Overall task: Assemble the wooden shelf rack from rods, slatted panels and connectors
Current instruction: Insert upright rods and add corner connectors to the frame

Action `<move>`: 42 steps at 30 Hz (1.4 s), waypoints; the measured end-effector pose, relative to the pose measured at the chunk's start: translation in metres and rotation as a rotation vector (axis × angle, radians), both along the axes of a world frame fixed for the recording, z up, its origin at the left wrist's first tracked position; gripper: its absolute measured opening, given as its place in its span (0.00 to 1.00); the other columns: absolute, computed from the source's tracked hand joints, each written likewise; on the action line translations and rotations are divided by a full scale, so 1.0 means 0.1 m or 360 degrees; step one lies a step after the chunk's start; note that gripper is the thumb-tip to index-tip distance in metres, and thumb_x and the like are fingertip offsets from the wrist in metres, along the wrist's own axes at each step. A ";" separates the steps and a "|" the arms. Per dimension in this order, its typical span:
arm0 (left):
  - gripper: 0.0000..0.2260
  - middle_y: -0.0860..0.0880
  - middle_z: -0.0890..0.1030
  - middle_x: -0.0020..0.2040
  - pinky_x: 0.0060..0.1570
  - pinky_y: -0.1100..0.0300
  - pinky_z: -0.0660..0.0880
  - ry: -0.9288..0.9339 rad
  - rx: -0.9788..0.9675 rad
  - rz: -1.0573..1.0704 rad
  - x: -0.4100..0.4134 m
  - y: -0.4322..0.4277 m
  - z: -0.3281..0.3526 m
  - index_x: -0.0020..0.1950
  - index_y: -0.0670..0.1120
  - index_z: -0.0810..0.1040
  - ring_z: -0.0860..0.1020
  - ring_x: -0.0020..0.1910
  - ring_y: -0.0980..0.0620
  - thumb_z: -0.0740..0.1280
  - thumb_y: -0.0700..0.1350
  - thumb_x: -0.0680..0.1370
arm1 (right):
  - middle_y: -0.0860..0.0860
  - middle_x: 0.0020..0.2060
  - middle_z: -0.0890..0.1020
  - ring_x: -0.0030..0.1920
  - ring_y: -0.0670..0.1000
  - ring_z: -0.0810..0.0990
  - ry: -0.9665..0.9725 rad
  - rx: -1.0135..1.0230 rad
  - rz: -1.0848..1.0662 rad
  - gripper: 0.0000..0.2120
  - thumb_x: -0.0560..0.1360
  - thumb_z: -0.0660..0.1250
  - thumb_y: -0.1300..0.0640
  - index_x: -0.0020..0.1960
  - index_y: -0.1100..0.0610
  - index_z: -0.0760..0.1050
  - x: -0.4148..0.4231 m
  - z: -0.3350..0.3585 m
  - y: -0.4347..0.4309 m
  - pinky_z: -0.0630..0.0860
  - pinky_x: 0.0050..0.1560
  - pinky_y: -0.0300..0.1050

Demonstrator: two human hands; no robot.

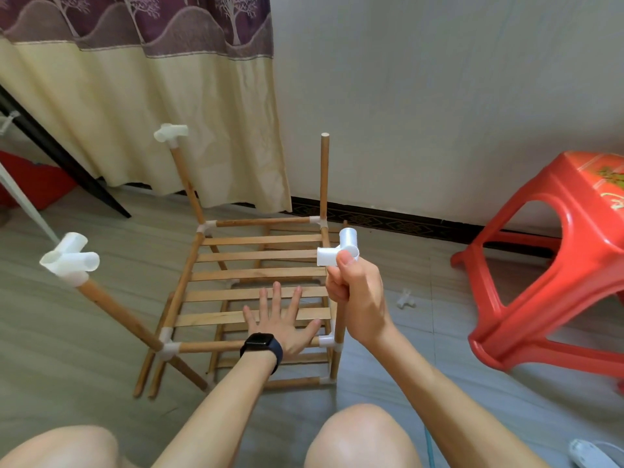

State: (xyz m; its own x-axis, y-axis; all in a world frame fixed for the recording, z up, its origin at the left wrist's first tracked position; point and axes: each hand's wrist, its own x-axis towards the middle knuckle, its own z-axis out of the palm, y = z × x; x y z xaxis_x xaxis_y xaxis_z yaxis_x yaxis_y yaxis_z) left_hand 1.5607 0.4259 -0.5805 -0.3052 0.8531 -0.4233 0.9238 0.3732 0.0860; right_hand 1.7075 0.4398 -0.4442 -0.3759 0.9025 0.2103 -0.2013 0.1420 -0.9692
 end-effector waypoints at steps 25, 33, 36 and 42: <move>0.39 0.48 0.27 0.78 0.72 0.32 0.35 0.0010 0.0006 -0.0036 -0.01 -0.07 0.00 0.77 0.63 0.31 0.29 0.77 0.41 0.53 0.72 0.77 | 0.43 0.23 0.67 0.28 0.44 0.65 -0.0081 0.0066 -0.0089 0.19 0.72 0.60 0.39 0.25 0.42 0.68 -0.02 -0.06 -0.12 0.62 0.32 0.44; 0.38 0.50 0.28 0.79 0.74 0.34 0.35 0.0015 -0.0001 -0.0161 -0.12 -0.19 0.00 0.78 0.64 0.33 0.30 0.78 0.43 0.55 0.67 0.77 | 0.44 0.23 0.67 0.27 0.45 0.64 -0.0007 0.0062 0.0091 0.19 0.73 0.62 0.40 0.25 0.44 0.68 -0.05 -0.08 -0.22 0.61 0.31 0.44; 0.37 0.50 0.29 0.79 0.75 0.35 0.38 0.0037 0.0024 -0.0266 -0.25 -0.26 0.00 0.78 0.64 0.35 0.31 0.78 0.45 0.55 0.65 0.77 | 0.49 0.28 0.73 0.29 0.49 0.70 -0.0099 0.0170 0.0270 0.19 0.75 0.61 0.38 0.34 0.50 0.73 0.00 -0.06 -0.26 0.68 0.31 0.47; 0.34 0.51 0.33 0.81 0.76 0.41 0.38 0.0145 0.0066 -0.0533 -0.66 -0.54 0.13 0.79 0.64 0.35 0.35 0.80 0.47 0.52 0.66 0.79 | 0.45 0.47 0.82 0.48 0.47 0.81 -0.0722 0.0587 0.0138 0.29 0.77 0.53 0.29 0.55 0.51 0.77 0.29 -0.44 -0.09 0.77 0.46 0.44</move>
State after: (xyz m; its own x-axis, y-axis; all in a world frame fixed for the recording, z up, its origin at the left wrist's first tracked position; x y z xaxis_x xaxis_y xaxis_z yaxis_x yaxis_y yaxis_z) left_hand 1.4942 0.3717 -0.5675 -0.0402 0.9281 -0.3702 0.9989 0.0459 0.0065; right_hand 1.7367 0.4304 -0.4885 -0.5707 0.7623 0.3053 0.1959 0.4875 -0.8509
